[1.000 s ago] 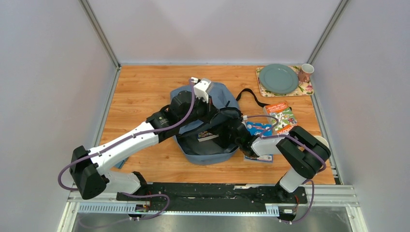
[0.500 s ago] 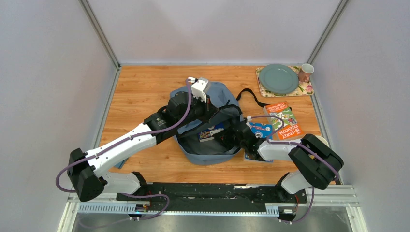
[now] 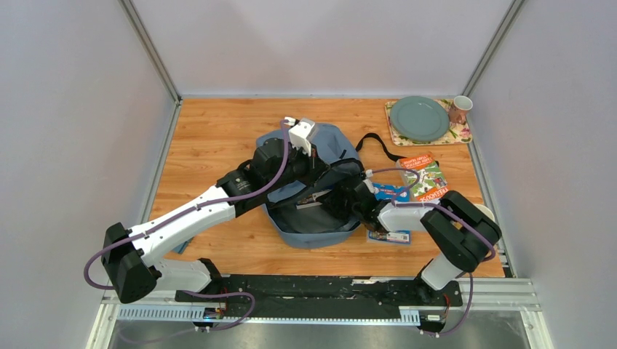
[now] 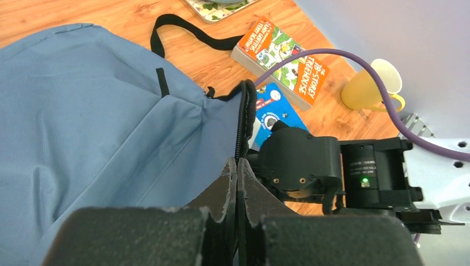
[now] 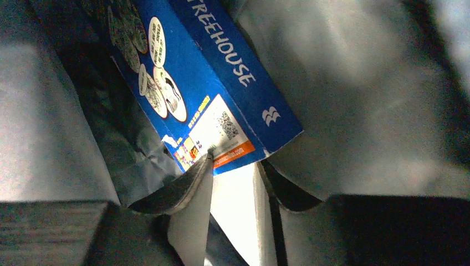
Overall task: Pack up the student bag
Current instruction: Place the book in the student bag, then pick up the book from the center of the board.
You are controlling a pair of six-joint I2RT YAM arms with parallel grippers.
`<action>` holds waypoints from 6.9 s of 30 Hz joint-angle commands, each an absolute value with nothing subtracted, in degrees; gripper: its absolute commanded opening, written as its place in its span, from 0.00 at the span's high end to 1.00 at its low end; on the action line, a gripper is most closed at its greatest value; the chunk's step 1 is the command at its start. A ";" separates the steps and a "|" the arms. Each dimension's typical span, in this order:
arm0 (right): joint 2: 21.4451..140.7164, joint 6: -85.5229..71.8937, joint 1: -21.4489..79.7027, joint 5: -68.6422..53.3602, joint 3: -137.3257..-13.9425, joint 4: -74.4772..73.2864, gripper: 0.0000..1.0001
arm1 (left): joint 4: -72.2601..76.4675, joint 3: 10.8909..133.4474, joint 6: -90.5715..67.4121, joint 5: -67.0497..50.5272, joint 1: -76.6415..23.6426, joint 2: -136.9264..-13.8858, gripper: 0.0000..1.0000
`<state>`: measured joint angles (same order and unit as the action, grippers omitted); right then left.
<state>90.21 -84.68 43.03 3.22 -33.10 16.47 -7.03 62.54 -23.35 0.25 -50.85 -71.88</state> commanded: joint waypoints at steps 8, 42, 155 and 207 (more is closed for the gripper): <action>90.45 -78.76 42.71 5.18 -36.32 22.94 0.57 | -6.94 62.41 -21.89 1.30 -50.10 -70.23 1.00; 41.47 -54.34 31.66 26.73 -41.93 -54.41 0.02 | -3.87 63.45 -27.51 -19.96 -51.41 -77.33 0.36; 30.51 -36.39 0.97 -3.52 -46.48 -53.79 0.09 | 1.22 75.07 -31.89 -18.63 -58.63 -91.94 1.00; 31.55 -58.52 0.97 -51.32 -30.77 -3.27 1.00 | 32.94 46.08 -46.92 -35.52 -44.65 -79.45 0.24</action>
<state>33.30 -52.71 0.14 -45.87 -30.74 -11.29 27.51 49.84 -45.95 -42.24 -46.68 -83.57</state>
